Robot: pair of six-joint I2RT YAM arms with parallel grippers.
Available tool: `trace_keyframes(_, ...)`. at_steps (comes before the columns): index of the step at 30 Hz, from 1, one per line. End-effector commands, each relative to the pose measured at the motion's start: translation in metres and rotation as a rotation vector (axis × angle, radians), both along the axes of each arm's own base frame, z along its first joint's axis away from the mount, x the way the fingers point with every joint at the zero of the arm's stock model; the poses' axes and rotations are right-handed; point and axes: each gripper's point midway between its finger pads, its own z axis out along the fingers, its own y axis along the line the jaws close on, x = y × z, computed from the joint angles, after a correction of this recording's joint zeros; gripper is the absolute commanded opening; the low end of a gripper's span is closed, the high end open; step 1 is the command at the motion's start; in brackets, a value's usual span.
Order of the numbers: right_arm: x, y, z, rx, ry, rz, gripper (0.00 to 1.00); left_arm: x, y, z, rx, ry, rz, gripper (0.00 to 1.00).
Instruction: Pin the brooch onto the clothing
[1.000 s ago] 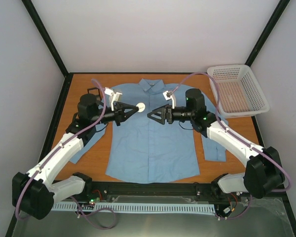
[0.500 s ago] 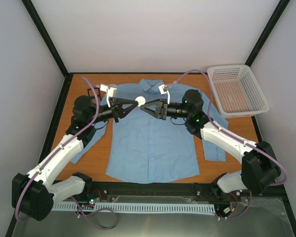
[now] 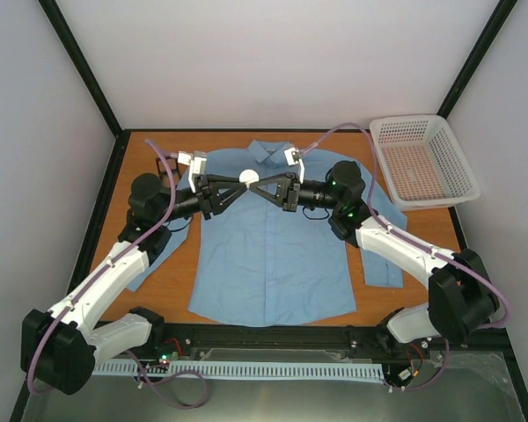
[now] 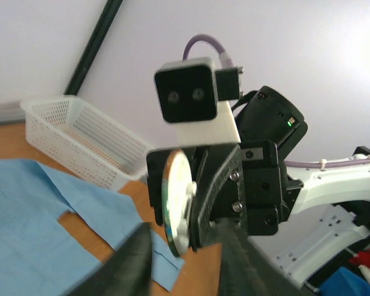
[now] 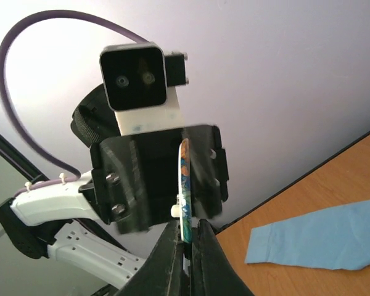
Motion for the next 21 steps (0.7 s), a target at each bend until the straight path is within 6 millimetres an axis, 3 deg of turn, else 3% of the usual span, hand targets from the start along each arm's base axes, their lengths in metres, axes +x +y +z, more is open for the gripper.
trace_keyframes(1,0.001,-0.010,0.014,0.004,-0.125,-0.042,0.03,-0.004,0.000,0.006,0.054,-0.009,0.008,0.45)
trace_keyframes(5,-0.003,-0.024,-0.006,-0.122,-0.194,0.054,0.03,0.006,0.005,0.004,0.155,-0.020,0.072,0.76)
trace_keyframes(9,-0.029,-0.037,-0.029,-0.278,-0.210,0.243,0.03,0.010,0.007,0.000,0.230,-0.010,0.032,0.90)
trace_keyframes(11,-0.036,-0.038,-0.029,-0.286,-0.238,0.298,0.03,0.005,-0.003,-0.004,0.262,0.007,-0.081,0.90)
trace_keyframes(15,-0.040,-0.036,-0.030,-0.283,-0.229,0.335,0.03,-0.001,-0.015,-0.024,0.303,0.073,-0.245,0.78)
trace_keyframes(18,-0.038,-0.035,-0.033,-0.299,-0.229,0.332,0.02,-0.007,-0.017,-0.022,0.284,0.070,-0.284,0.59)
trace_keyframes(21,-0.039,-0.035,-0.033,-0.303,-0.229,0.336,0.03,-0.009,-0.018,-0.023,0.277,0.073,-0.292,0.50)
